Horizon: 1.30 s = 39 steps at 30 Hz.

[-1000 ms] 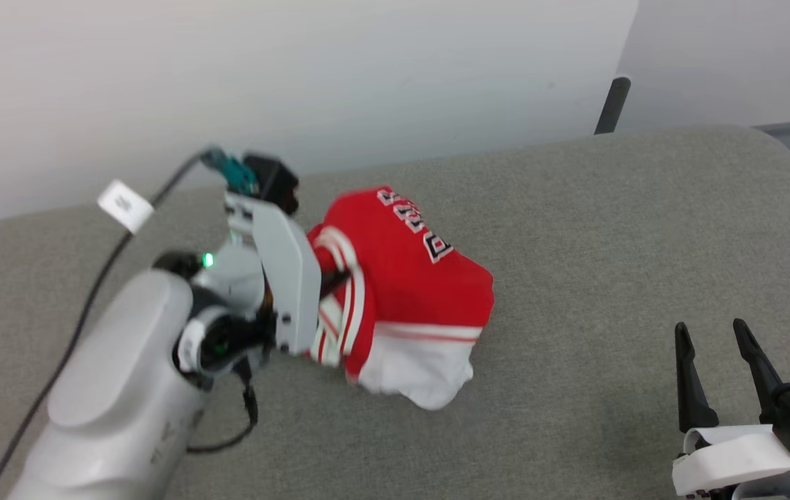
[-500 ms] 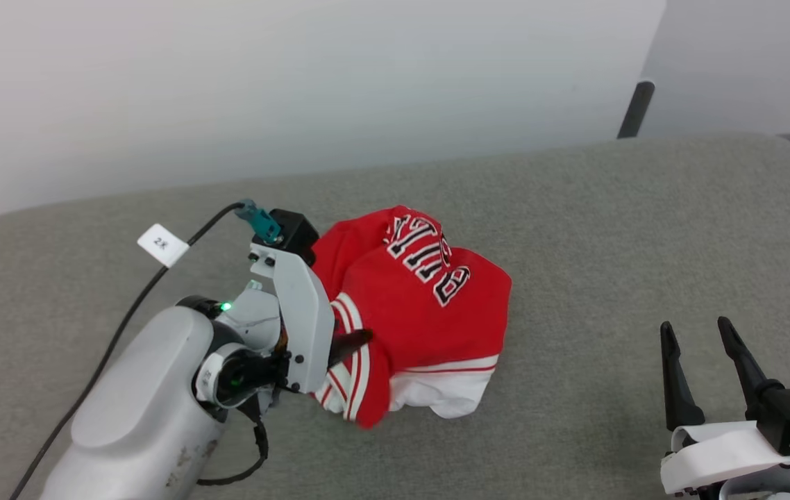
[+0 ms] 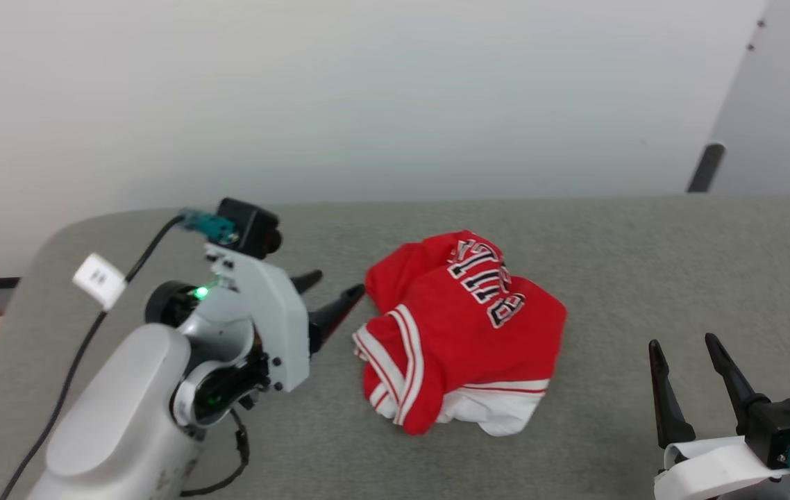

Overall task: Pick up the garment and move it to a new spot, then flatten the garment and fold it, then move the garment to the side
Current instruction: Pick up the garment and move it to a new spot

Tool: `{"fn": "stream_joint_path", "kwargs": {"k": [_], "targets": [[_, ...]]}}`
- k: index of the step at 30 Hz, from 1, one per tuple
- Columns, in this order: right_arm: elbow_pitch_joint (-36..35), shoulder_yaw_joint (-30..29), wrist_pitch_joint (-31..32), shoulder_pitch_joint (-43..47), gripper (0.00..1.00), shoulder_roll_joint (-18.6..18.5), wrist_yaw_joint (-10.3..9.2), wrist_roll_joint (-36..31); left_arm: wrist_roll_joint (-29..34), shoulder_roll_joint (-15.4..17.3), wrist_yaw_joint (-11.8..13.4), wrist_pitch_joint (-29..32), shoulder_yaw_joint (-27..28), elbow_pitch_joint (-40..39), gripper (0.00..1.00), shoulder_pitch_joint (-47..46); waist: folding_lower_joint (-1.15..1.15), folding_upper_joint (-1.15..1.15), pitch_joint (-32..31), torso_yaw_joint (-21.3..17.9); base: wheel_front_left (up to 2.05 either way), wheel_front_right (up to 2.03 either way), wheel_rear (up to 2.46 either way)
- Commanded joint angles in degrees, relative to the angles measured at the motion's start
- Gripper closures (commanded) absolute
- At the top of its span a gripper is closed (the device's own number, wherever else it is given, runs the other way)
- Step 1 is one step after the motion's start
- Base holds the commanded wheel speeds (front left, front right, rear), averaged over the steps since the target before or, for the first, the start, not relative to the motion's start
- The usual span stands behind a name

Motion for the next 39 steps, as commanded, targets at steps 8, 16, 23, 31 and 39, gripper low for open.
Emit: {"fn": "stream_joint_path", "kwargs": {"k": [8, 16, 23, 31, 39], "targets": [[0.45, 0.5, -0.49, 1.75, 0.0, -0.69, 0.02, -0.02, 4.28, 1.97, -0.78, -15.36, 3.42, 0.26, 0.0, 5.02, 0.0, 0.0, -3.18, 5.81, 0.0, 0.0, 0.0], [1.12, -0.74, -0.96, 2.89, 0.0, -0.84, 0.02, -0.46, 7.51, 3.18, 0.9, -28.54, 6.74, 3.25, 0.0, 10.78, 0.0, 0.0, -4.25, 8.47, 0.0, 0.0, 0.0], [1.55, -2.16, -1.09, 3.72, 0.0, -0.82, 0.02, -1.01, 9.81, 3.21, 2.79, -37.05, 8.12, 6.46, 0.0, 15.34, 0.0, 0.0, -4.88, 9.77, 0.0, 0.0, 0.0], [-0.34, -4.77, -1.13, 5.18, 0.0, -0.46, 0.02, -1.89, 11.66, 2.55, 4.69, -46.08, 9.99, 10.04, 0.0, 20.24, 0.0, 0.0, -5.02, 10.35, 0.0, 0.0, 0.0], [-2.16, -6.33, -1.14, 7.04, 0.0, -0.15, 0.02, -2.1, 15.38, 1.43, 5.61, -48.2, 14.58, 9.0, 0.0, 24.67, 0.0, 0.0, -4.51, 9.86, 0.0, 0.0, 0.0]]}}
